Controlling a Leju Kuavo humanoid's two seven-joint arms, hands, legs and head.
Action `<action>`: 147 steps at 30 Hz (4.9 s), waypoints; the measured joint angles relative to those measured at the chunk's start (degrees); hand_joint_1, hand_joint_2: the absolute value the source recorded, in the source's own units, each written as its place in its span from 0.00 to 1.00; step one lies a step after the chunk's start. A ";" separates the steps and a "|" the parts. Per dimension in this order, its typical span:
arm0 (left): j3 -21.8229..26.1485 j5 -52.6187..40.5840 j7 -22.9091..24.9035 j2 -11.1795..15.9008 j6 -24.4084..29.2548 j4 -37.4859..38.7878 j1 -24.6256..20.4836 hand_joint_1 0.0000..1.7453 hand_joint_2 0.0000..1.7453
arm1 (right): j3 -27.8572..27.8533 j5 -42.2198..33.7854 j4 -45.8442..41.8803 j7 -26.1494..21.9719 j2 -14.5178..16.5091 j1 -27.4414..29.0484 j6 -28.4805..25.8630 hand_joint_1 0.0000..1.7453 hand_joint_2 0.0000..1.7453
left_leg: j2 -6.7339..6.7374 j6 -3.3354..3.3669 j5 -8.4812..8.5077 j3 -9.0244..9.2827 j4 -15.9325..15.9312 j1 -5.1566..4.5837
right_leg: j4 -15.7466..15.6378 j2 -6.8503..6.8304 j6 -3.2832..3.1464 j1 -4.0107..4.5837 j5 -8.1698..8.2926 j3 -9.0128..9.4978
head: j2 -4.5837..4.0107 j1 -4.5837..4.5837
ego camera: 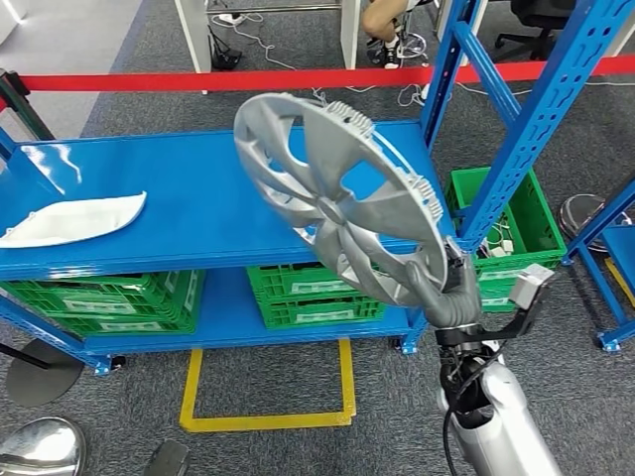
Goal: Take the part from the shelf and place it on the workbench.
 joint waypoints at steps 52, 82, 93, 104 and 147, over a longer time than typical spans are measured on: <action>9.88 8.35 8.71 -0.20 -9.99 -0.01 0.11 0.00 1.00 | -3.30 5.24 -10.93 -5.67 -1.62 0.48 12.55 1.00 1.00 | 0.32 0.03 1.39 -0.45 -0.30 1.11 | 2.60 -0.40 3.85 -1.68 -3.28 3.00 | -0.01 0.60; 9.96 7.17 7.48 -0.38 -8.99 -0.01 -0.20 0.00 1.00 | -3.83 8.68 -10.93 -7.40 -1.70 -0.38 13.70 1.00 1.00 | 0.51 1.69 3.17 -3.00 -0.13 -0.27 | 6.90 -0.35 1.80 -0.30 -4.59 3.12 | -0.01 0.38; 10.08 7.19 6.57 -0.23 -8.80 -0.05 -0.82 0.00 1.00 | -4.49 7.48 -10.56 -7.46 -1.70 -1.21 14.58 1.00 1.00 | 0.48 -1.74 -6.03 -7.82 14.72 0.28 | -2.12 -0.61 -1.20 -0.29 -1.02 3.63 | -0.01 -0.02; 11.47 8.97 5.93 -1.24 -8.76 -1.08 -3.76 0.00 1.00 | -7.99 6.93 -8.68 -7.49 -1.78 -0.65 15.02 1.00 1.00 | 0.22 1.28 -1.06 2.15 -0.78 0.41 | 0.82 -0.67 2.07 -0.59 0.80 -2.91 | -0.02 0.08; 15.44 10.42 5.80 -1.98 -7.82 -1.54 -1.37 0.00 1.00 | -16.28 12.71 -9.86 -11.86 -2.14 6.88 16.15 1.00 1.00 | -5.54 -0.41 4.29 -4.08 0.21 0.59 | -0.34 2.82 1.06 -0.79 -4.21 5.18 | -0.02 -0.25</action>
